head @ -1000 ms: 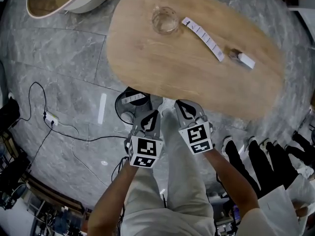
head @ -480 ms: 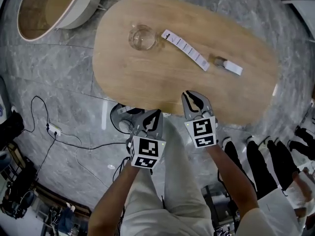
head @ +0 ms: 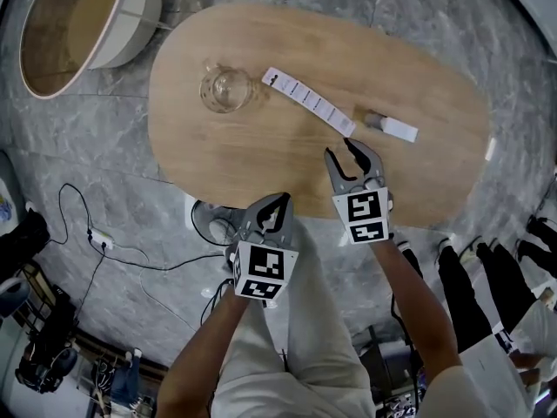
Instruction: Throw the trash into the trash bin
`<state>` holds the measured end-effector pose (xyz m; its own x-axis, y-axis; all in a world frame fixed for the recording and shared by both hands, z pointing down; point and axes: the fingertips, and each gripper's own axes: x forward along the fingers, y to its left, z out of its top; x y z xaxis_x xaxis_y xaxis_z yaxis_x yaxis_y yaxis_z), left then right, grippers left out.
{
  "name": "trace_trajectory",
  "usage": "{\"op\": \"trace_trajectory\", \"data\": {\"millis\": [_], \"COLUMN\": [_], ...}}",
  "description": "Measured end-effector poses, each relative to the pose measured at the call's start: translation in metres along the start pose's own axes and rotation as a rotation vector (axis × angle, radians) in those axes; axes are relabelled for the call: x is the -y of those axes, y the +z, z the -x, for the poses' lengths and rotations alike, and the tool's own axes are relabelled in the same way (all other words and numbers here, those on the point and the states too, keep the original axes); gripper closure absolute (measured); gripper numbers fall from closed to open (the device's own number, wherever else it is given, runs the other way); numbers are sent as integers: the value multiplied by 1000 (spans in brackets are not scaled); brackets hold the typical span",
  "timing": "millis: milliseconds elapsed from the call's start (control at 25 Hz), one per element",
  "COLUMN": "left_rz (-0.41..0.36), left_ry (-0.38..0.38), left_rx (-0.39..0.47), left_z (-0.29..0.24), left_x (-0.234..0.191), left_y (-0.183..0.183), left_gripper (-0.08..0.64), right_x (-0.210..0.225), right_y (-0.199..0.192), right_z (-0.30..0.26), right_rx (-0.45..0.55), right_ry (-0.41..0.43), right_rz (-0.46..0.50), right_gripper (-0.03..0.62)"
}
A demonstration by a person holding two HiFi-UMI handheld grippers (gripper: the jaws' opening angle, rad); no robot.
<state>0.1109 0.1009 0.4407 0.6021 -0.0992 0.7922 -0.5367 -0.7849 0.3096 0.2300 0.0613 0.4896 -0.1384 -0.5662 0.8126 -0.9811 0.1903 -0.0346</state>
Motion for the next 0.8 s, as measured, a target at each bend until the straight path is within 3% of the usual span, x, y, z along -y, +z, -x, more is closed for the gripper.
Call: {"op": "trace_trajectory", "data": {"millis": [440, 800], "left_rz": [-3, 8], "left_ry": [-16, -12], "left_rx": [-19, -36], "left_z": [-22, -23], "left_x": [3, 1], "left_y": [19, 15], "left_gripper": [560, 560], "right_x": [35, 38], "right_y": [-14, -21], "right_z": [-35, -57], "right_rx": [-89, -138], "right_ry": [7, 69], "right_rz": [73, 114], "right_gripper": [319, 273]}}
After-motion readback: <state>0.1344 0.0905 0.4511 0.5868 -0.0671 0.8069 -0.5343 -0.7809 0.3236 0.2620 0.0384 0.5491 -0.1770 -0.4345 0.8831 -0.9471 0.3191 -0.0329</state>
